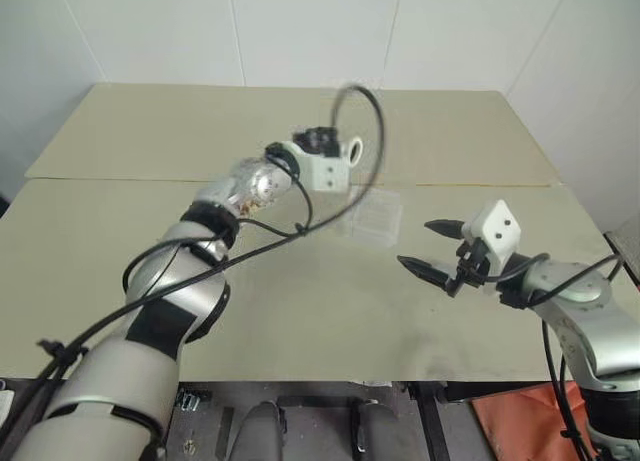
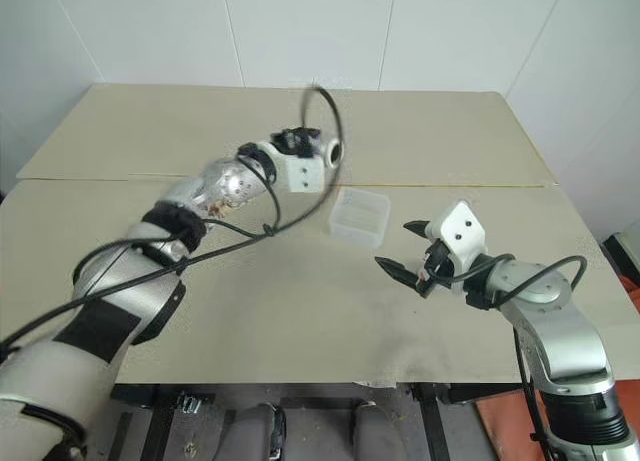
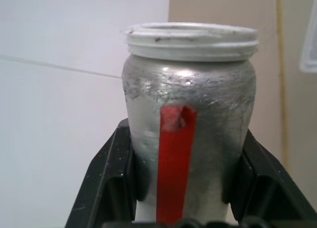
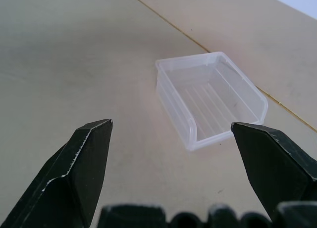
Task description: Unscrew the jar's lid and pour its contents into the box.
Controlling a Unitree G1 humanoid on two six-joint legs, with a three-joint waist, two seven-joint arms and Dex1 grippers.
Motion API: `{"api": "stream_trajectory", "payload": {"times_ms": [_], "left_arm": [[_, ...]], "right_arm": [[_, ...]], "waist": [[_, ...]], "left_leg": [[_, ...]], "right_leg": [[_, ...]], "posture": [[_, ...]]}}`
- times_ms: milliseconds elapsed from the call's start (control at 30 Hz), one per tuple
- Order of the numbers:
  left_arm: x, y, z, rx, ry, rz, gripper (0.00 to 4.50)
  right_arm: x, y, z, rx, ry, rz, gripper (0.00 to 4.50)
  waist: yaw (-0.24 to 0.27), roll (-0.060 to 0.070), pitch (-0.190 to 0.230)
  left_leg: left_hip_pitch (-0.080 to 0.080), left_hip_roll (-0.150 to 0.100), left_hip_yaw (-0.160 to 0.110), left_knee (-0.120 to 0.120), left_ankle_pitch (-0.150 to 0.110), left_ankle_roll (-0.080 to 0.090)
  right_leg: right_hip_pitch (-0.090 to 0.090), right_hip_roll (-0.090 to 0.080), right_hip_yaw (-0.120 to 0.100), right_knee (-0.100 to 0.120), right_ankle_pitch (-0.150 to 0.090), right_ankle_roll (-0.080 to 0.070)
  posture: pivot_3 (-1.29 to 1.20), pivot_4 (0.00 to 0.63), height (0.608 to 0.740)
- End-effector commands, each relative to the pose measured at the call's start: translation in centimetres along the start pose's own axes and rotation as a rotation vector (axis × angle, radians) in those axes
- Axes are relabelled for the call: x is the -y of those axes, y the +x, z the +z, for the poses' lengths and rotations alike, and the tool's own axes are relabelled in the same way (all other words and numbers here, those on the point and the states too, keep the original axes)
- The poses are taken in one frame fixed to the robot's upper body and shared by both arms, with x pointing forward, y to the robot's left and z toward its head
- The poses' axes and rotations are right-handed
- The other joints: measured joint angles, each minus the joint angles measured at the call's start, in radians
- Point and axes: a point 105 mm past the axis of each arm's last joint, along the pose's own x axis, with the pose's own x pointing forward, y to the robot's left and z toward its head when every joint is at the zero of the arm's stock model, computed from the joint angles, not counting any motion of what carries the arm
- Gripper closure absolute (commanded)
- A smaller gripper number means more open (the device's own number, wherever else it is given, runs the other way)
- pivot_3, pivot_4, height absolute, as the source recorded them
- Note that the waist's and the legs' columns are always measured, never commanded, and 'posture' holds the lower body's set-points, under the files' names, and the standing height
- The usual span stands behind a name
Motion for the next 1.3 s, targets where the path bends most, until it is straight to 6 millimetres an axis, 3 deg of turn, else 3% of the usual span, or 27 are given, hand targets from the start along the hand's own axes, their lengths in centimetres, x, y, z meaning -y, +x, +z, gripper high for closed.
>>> {"api": "stream_trajectory", "payload": {"times_ms": [33, 300, 667, 900, 1000, 1200, 1300], "left_arm": [[-1.4, 1.0, 2.3, 0.112, 0.404, 0.070, 2.57], [-1.2, 2.1, 5.6, 0.282, 0.875, 0.091, 2.57], [-2.5, 2.5, 4.4, 0.135, 0.642, 0.106, 2.57], [-2.4, 1.7, 0.5, -0.091, -0.261, 0.090, 2.57], [-2.2, 0.7, -1.7, -0.119, -0.809, 0.159, 2.57], [-1.6, -1.1, -3.6, 0.012, -1.416, 0.319, 2.57], [0.2, -2.0, -3.3, 0.077, -1.476, 0.341, 2.57]], "right_arm": [[1.1, -1.2, 1.6, 0.042, -0.054, -0.079, 0.03], [1.1, -2.8, 1.7, 0.039, -0.033, -0.155, 0.03], [1.1, -3.7, 0.8, 0.000, -0.034, -0.189, 0.03], [1.0, -2.9, 1.0, 0.010, -0.027, -0.172, 0.03], [0.9, -2.6, 0.9, 0.004, -0.028, -0.155, 0.03], [0.8, -2.0, 0.7, 0.008, -0.010, -0.135, 0.03], [0.5, -1.6, 0.7, 0.018, 0.004, -0.113, 0.03]], "waist": [[0.005, 0.000, 0.000], [0.021, -0.001, 0.001], [0.021, -0.001, 0.001], [0.016, -0.001, 0.000], [0.008, -0.001, 0.000], [0.000, 0.000, 0.000], [-0.004, 0.000, 0.000]], "left_leg": [[-0.002, 0.000, 0.000, 0.000, 0.000, 0.000], [-0.006, -0.001, 0.000, 0.001, -0.001, 0.001], [-0.005, -0.001, 0.000, 0.003, 0.000, -0.001], [-0.004, -0.001, 0.000, 0.003, 0.000, 0.000], [-0.004, -0.001, 0.000, 0.005, 0.000, 0.000], [-0.002, -0.001, -0.002, 0.008, 0.000, -0.001], [0.002, -0.001, -0.002, 0.009, 0.000, -0.001]], "right_leg": [[-0.001, 0.000, 0.000, 0.000, 0.000, 0.001], [-0.006, -0.001, 0.000, 0.000, 0.000, 0.002], [-0.006, -0.001, 0.001, 0.004, 0.001, 0.002], [-0.006, -0.001, 0.001, 0.004, 0.001, 0.001], [-0.005, -0.001, 0.001, 0.006, 0.002, 0.001], [-0.001, -0.001, 0.000, 0.008, 0.002, 0.002], [0.003, -0.001, 0.000, 0.009, 0.002, 0.002]], "posture": [[0.00, 0.150, 0.740], [0.00, 0.150, 0.740], [0.00, 0.150, 0.740], [0.00, 0.150, 0.740], [0.00, 0.150, 0.740], [0.00, 0.150, 0.740], [0.00, 0.150, 0.740]]}}
